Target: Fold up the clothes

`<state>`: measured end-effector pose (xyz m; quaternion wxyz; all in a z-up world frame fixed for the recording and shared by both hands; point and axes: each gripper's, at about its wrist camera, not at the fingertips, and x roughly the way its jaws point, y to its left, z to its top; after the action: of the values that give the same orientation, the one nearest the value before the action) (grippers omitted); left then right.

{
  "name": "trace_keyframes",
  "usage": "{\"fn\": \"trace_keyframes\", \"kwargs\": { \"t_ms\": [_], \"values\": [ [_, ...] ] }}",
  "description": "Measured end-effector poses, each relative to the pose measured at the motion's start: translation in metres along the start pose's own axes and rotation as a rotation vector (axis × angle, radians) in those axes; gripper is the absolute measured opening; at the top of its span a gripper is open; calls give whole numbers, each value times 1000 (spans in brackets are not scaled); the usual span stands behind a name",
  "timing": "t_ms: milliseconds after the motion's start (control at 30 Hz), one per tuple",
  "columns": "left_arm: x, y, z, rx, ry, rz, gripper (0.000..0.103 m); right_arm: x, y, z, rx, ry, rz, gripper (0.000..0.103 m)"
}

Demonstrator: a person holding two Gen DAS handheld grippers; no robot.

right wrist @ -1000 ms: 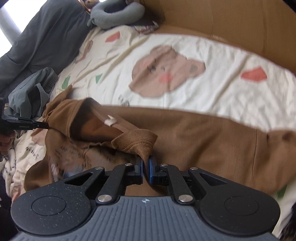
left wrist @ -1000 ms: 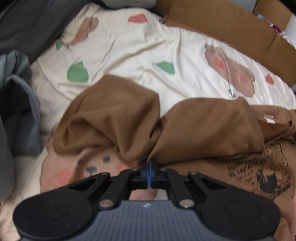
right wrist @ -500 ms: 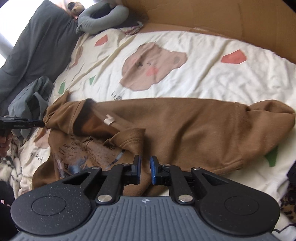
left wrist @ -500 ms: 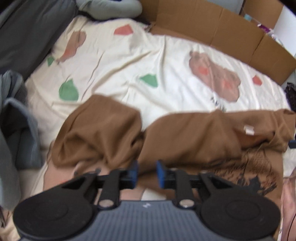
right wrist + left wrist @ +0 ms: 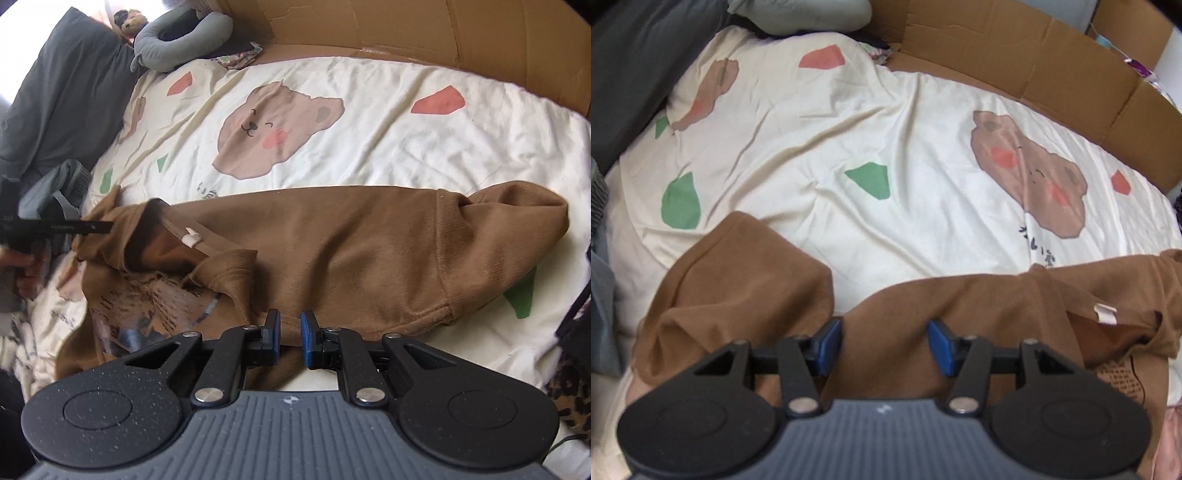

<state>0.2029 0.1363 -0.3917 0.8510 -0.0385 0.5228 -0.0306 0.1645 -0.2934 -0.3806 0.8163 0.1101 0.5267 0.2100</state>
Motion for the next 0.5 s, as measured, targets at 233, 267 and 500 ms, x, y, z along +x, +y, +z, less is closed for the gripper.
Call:
{"fn": "trace_keyframes", "kwargs": {
  "t_ms": [233, 267, 500],
  "values": [
    [5, -1, -2, -25, -22, 2, 29, 17, 14, 19, 76, -17, 68, 37],
    [2, -1, -3, -15, -36, -4, 27, 19, 17, 23, 72, -19, 73, 38],
    [-26, -6, -15, 36, -79, -28, 12, 33, 42, 43, 29, -10, 132, 38]
  ]
}}
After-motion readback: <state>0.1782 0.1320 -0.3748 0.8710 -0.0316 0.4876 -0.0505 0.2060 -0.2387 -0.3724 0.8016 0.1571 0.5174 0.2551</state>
